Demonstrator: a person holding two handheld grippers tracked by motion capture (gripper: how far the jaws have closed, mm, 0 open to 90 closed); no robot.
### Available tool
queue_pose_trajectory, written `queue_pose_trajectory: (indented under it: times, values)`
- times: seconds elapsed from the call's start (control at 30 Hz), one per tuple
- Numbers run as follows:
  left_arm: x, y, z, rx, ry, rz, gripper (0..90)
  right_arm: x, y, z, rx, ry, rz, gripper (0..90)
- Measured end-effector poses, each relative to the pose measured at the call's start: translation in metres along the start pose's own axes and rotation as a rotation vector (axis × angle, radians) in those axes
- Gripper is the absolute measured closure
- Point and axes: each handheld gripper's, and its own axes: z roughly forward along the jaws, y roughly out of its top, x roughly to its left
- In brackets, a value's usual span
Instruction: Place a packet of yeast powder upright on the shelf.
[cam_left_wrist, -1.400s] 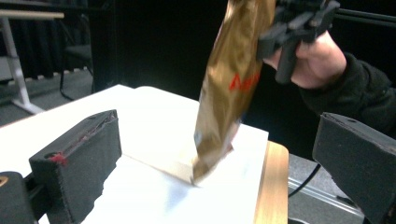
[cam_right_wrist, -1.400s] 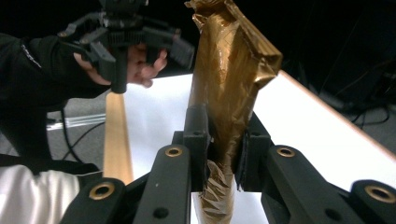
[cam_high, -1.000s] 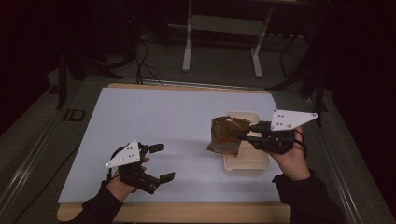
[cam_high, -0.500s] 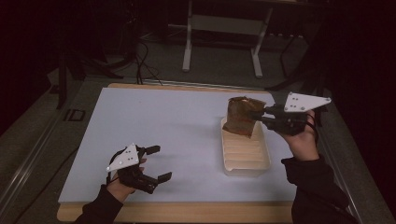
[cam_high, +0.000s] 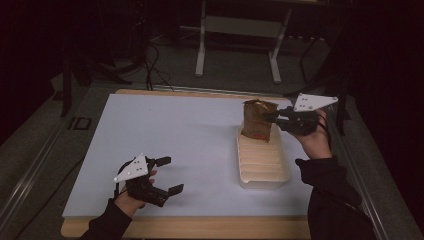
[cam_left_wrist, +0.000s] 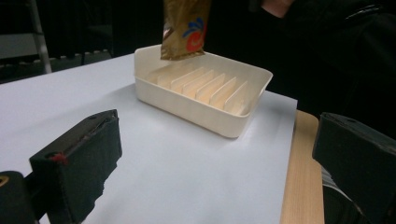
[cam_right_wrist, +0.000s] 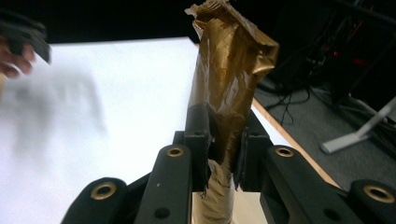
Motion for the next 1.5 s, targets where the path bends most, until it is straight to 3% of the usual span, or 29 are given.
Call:
queue_pose_trajectory:
  times: [0.2, 0.33, 0.53, 0.87, 1.03, 1.5]
  values:
    - [0.0, 0.0, 0.0, 0.001, -0.005, 0.001, 1.8, -0.008, -0.006, 0.021, 0.045, 0.001, -0.013, 78.2]
    - [0.0, 0.0, -0.001, -0.004, -0.007, -0.007, 1.9, -0.012, -0.006, 0.029, 0.079, -0.008, -0.038, 78.2]
    - [0.001, -0.001, -0.003, -0.002, -0.005, -0.011, 1.8, -0.018, -0.009, 0.04, 0.099, -0.004, -0.038, 78.2]
    - [0.002, -0.003, -0.003, 0.003, -0.002, -0.024, 1.8, -0.021, -0.027, 0.042, 0.057, 0.011, 0.03, 78.3]
    - [0.001, -0.003, -0.002, 0.008, -0.003, -0.016, 1.8, -0.022, -0.042, 0.045, 0.074, 0.02, 0.069, 78.3]
    - [0.0, -0.004, 0.0, 0.022, -0.006, -0.008, 1.8, -0.028, -0.069, 0.036, 0.028, 0.021, 0.176, 78.1]
